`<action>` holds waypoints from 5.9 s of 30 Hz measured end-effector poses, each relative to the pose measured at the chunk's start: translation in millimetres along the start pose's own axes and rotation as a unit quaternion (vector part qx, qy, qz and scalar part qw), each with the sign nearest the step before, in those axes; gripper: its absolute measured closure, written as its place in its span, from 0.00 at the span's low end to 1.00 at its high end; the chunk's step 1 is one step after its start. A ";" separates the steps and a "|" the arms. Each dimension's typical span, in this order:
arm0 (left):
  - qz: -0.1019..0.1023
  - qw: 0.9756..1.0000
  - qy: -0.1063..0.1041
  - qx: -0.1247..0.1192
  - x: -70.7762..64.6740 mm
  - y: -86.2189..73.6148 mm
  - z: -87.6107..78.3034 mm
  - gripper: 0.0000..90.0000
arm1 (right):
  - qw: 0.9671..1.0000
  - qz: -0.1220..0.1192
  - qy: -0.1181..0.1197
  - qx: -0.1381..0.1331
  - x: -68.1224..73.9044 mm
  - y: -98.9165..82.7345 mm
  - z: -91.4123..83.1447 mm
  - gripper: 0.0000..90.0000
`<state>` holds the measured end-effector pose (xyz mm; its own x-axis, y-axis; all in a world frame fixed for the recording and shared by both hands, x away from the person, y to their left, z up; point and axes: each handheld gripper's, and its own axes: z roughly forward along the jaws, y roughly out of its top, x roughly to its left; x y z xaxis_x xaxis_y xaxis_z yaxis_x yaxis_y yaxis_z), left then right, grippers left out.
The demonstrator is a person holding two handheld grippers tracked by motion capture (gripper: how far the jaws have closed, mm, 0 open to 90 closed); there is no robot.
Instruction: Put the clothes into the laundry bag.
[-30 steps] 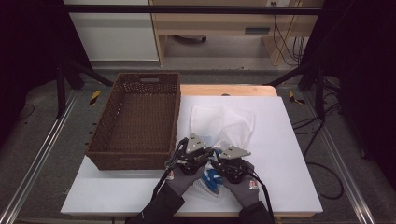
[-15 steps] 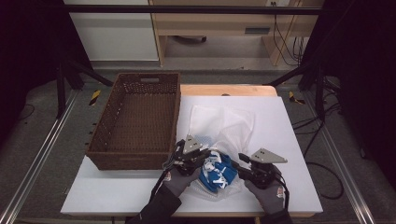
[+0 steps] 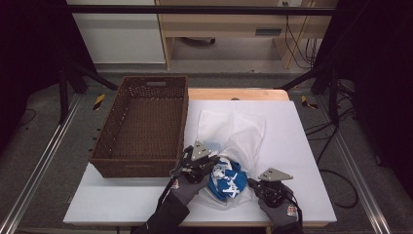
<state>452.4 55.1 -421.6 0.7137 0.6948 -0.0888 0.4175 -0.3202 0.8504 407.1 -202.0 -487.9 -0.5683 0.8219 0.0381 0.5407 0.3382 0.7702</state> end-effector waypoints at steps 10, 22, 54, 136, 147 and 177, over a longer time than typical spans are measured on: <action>0.010 1.000 -0.006 0.005 -4.3 -1.3 5.7 0.98 | 0.997 0.035 -0.065 -0.026 -36.3 3.6 -19.6 1.00; 0.012 1.000 -0.003 0.004 -0.9 1.4 5.3 0.98 | 0.996 -0.024 0.059 -0.064 22.2 32.1 -7.4 0.44; 0.013 1.000 -0.020 -0.004 -2.8 -6.4 5.6 0.98 | 0.997 0.011 0.001 -0.080 11.9 51.5 14.7 0.66; 0.002 1.000 -0.023 0.003 0.1 -14.9 6.6 0.98 | 0.996 0.007 -0.013 -0.086 31.0 69.7 28.3 0.59; 0.007 1.000 -0.026 0.003 -1.5 -14.4 7.1 0.98 | 0.999 0.026 -0.034 -0.016 23.0 54.1 64.1 0.80; 0.044 0.998 -0.021 0.037 -8.7 -22.3 -4.5 0.82 | 0.997 0.030 -0.022 -0.072 6.1 41.6 -16.6 0.67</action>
<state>434.4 59.0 -437.5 0.7710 0.6357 -0.0388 0.3923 -0.4259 0.8153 415.9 -190.5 -445.1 -0.5084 0.8590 0.0608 0.4767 0.2220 0.8506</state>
